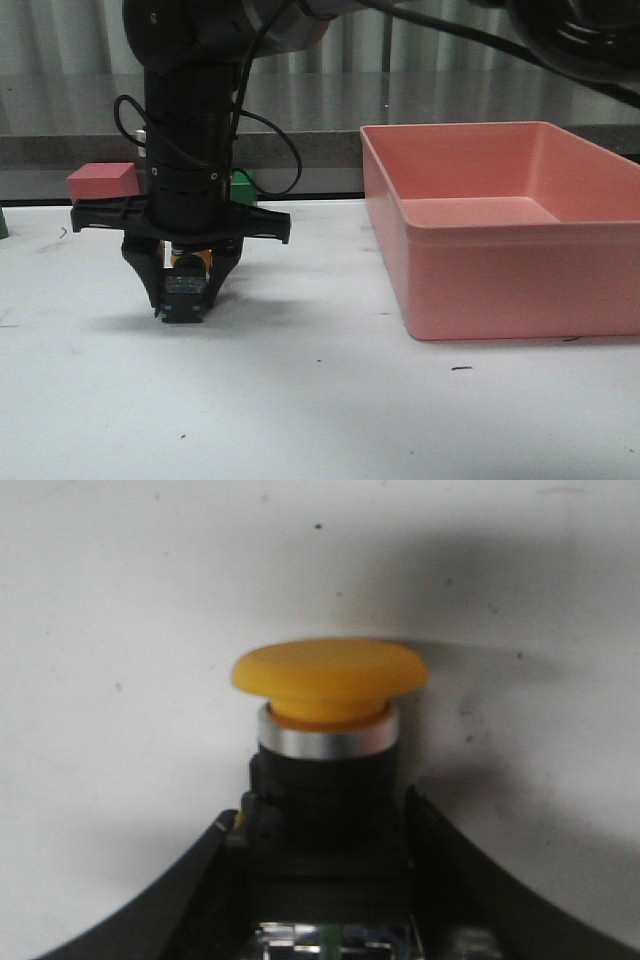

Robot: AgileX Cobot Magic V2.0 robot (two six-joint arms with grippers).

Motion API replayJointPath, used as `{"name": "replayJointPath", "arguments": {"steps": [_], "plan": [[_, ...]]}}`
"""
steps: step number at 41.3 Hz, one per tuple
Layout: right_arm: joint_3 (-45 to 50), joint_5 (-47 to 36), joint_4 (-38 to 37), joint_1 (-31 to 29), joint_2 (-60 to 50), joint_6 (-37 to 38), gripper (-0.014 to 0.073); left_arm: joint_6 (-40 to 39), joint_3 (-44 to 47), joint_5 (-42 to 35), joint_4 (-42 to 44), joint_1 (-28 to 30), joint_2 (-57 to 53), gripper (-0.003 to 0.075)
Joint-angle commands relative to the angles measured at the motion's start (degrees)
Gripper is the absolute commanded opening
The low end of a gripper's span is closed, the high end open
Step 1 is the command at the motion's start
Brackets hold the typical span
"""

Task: Place and stand button with both arms
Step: 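Open the right gripper to release the button and raise it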

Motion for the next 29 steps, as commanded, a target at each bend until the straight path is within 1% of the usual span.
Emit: {"name": "replayJointPath", "arguments": {"steps": [1, 5, 12, 16, 19, 24, 29], "plan": [[-1.8, -2.0, -0.2, -0.1, -4.3, 0.2, 0.044, -0.1, -2.0, -4.5, -0.6, -0.5, 0.8, 0.0545], [-1.8, -2.6, -0.2, -0.1, -4.3, 0.2, 0.0471, -0.1, -2.0, -4.5, -0.6, -0.5, 0.8, 0.0545], [-1.8, -3.8, 0.0, -0.1, -4.9, 0.2, 0.0471, -0.1, -2.0, -4.5, -0.6, -0.5, 0.8, 0.0545], [-1.8, -2.5, -0.3, -0.2, -6.1, 0.2, 0.047, -0.1, -2.0, -4.5, -0.6, -0.5, 0.8, 0.0545], [-1.8, -0.8, -2.3, -0.2, -7.4, -0.5, 0.047, -0.1, -2.0, -4.5, -0.6, -0.5, 0.8, 0.0545], [-1.8, 2.4, -3.7, -0.2, -10.7, -4.9, 0.047, -0.1, -2.0, -4.5, -0.6, -0.5, 0.8, 0.0545], [-1.8, 4.8, -3.6, 0.0, -15.7, -14.4, 0.047, -0.1, -2.0, -4.5, -0.6, -0.5, 0.8, 0.0545]]}}
